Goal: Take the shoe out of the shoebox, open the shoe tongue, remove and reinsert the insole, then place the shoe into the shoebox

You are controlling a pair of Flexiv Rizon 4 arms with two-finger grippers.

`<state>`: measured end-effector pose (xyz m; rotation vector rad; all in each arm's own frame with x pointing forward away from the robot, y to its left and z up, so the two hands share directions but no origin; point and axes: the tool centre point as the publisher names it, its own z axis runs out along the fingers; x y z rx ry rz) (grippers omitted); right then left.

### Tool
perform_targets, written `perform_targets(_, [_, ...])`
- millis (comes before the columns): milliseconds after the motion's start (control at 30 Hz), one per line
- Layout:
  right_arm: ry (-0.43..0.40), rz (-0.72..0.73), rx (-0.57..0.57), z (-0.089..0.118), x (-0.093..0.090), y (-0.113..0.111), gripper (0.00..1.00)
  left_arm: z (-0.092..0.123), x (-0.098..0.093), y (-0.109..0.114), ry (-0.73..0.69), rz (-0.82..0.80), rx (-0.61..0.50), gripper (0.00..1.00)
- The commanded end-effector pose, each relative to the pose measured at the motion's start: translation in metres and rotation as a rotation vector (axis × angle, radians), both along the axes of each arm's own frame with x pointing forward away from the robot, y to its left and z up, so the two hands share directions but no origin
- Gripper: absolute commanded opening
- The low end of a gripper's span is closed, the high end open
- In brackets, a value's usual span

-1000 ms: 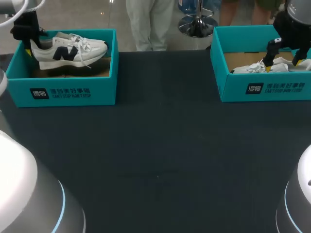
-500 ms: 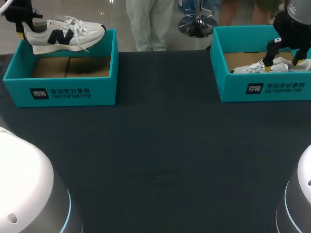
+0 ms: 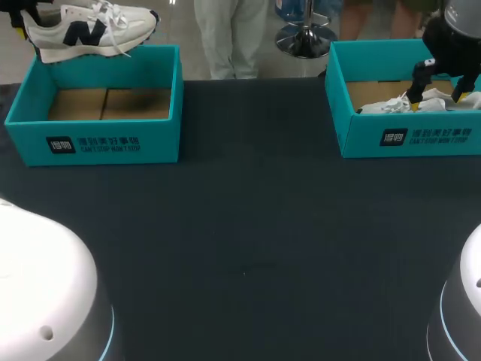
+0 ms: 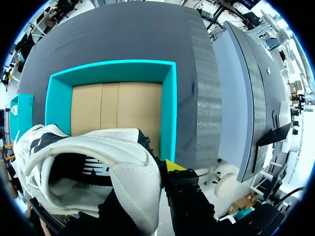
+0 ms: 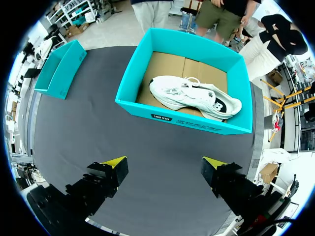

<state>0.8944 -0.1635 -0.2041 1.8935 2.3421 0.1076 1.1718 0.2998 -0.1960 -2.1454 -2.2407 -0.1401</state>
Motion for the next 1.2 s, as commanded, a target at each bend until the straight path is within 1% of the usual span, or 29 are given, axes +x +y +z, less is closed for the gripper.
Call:
perform_targets(33, [0.001, 0.0, -0.001, 0.0, 0.001, 0.0, 1.0, 0.011, -0.008, 0.0, -0.016, -0.002, -0.004, 0.0])
perform_targets(800, [0.001, 0.0, -0.001, 0.0, 0.001, 0.0, 1.0, 0.011, -0.008, 0.0, -0.016, -0.002, -0.004, 0.0])
perform_targets(833, [0.001, 0.0, -0.001, 0.0, 0.001, 0.0, 1.0, 0.012, -0.011, -0.002, -0.031, -0.019, -0.005, 0.0])
perform_targets(933, [0.001, 0.0, -0.001, 0.0, 0.001, 0.0, 1.0, 0.011, -0.017, -0.007, -0.013, -0.042, 0.018, 0.0])
perform_targets(1033, [0.001, 0.0, -0.001, 0.0, 0.001, 0.0, 1.0, 0.011, -0.027, -0.011, 0.0, -0.049, 0.027, 0.0])
perform_targets(1100, [0.001, 0.0, -0.001, 0.0, 0.001, 0.0, 1.0, 0.012, -0.036, -0.015, 0.02, -0.052, 0.026, 0.0])
perform_targets(1200, [0.001, 0.0, -0.001, 0.0, 0.001, 0.0, 1.0, 0.015, -0.049, -0.021, 0.012, -0.049, 0.042, 0.0])
